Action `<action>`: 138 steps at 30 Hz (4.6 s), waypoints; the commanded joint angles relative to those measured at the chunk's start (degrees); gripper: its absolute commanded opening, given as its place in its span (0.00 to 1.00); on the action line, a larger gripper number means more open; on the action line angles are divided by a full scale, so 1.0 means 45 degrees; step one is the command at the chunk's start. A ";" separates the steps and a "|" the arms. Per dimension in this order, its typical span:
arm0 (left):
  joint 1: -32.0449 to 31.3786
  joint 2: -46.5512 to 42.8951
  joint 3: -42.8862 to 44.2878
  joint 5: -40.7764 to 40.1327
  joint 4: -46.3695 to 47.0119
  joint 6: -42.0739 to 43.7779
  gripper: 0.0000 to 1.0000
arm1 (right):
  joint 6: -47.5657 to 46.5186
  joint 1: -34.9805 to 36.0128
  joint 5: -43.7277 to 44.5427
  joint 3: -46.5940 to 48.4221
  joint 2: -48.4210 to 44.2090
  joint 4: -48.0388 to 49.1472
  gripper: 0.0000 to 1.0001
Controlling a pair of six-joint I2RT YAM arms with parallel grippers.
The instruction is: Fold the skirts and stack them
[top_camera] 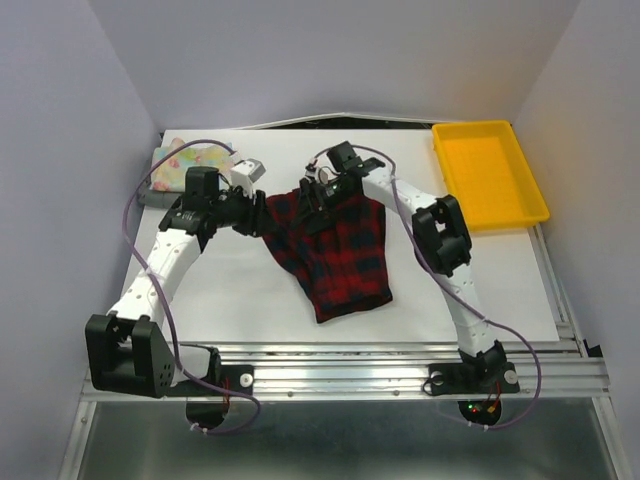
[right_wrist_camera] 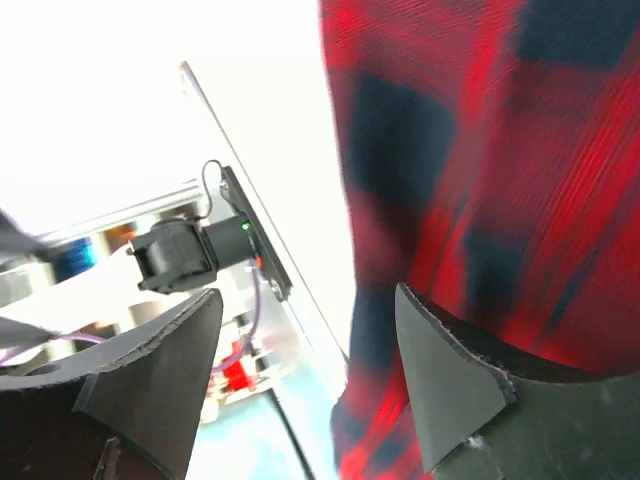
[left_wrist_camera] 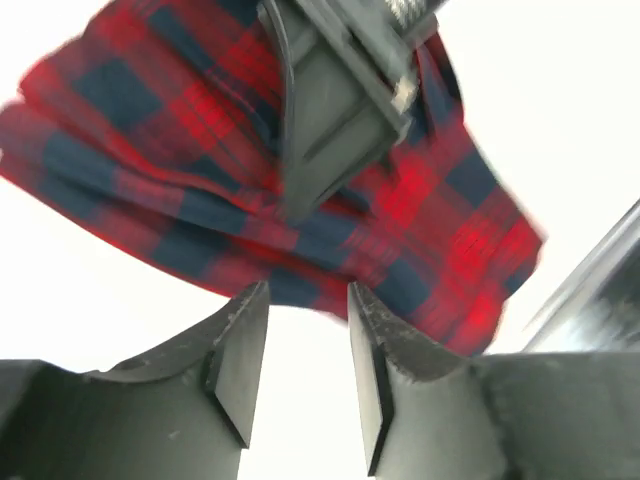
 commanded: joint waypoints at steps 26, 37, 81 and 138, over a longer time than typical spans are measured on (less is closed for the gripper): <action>-0.5554 0.4386 -0.0608 -0.4645 0.0201 1.2150 0.26 | -0.9255 -0.1376 1.0007 -0.3230 -0.2348 -0.2518 0.46; -0.6038 0.0327 0.0268 -0.1854 -0.0281 1.1929 0.59 | -0.8634 -0.1746 0.7610 -0.1499 -0.3588 -0.3965 0.58; -0.9968 0.3351 0.1696 -0.3902 0.1062 0.9393 0.62 | 0.0158 -0.5869 0.4518 -1.8382 -1.2152 1.0508 0.20; -0.9890 0.5129 0.4176 -0.1990 -0.2608 1.0645 0.00 | 0.0646 -0.5869 0.5144 -1.8383 -0.7952 1.3068 0.01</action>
